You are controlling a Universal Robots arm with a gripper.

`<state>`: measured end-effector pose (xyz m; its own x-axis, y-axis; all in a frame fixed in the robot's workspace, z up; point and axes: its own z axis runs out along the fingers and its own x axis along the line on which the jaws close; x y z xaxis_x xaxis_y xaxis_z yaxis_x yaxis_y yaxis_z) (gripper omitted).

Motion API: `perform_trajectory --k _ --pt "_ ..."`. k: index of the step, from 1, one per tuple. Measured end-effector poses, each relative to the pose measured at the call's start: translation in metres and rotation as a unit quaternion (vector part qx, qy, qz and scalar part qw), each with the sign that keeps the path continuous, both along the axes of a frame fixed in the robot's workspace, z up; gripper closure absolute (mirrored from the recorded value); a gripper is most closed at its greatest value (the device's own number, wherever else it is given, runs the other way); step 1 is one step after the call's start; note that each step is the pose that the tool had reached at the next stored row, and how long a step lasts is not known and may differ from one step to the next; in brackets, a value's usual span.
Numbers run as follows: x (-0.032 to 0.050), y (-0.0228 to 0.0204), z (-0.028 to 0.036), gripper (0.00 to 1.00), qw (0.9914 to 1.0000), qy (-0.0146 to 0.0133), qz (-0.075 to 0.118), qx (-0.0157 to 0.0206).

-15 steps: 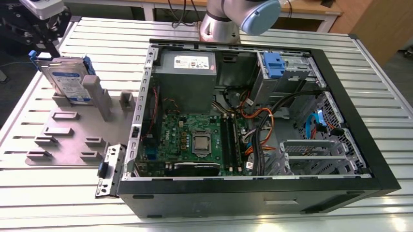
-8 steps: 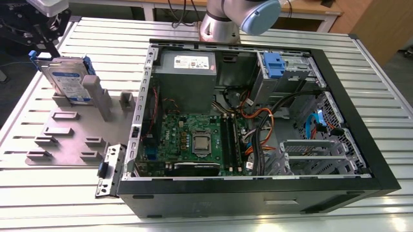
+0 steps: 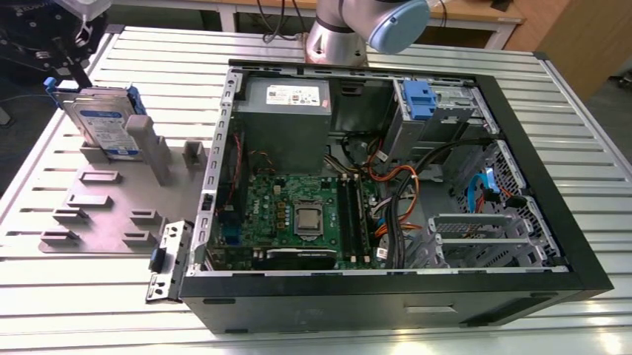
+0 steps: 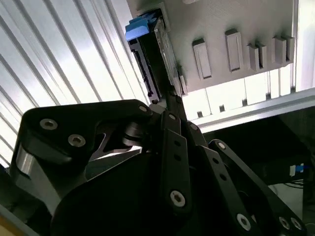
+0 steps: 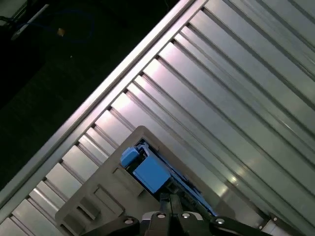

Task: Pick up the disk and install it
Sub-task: 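Pick up the disk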

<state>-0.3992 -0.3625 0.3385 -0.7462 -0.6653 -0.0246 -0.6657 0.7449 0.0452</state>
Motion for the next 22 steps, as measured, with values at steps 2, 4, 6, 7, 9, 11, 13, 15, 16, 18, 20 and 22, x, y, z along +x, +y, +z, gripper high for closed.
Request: perform_trajectory --k 2,4,6,7,9,11,13,15,16,18,20,22 --pt "0.0 0.0 0.0 0.89 0.99984 0.0 0.018 0.0" --pt "0.0 0.0 0.0 0.89 0.99932 0.0 0.037 0.0" --pt "0.0 0.0 0.0 0.89 0.9985 0.0 0.055 0.0" --pt "0.0 0.0 0.0 0.89 0.99797 0.0 0.064 0.0" --pt "0.0 0.0 -0.0001 0.89 0.99661 0.0 0.082 0.0" --pt "0.0 0.0 -0.0001 0.89 0.99497 0.0 0.1 0.0" --pt "0.0 0.0 -0.0001 0.89 0.99301 0.0 0.118 0.0" --pt "0.0 0.0 -0.0001 0.89 0.99073 0.0 0.136 0.0" --pt "0.0 0.0 -0.0001 0.89 0.98935 0.0 0.146 0.0" --pt "0.0 0.0 -0.0001 0.89 0.98656 0.0 0.163 0.0" --pt "0.0 0.0 -0.0002 0.89 0.98346 0.0 0.181 0.0" --pt "0.0 0.0 -0.0002 0.89 0.98005 0.0 0.199 0.0"
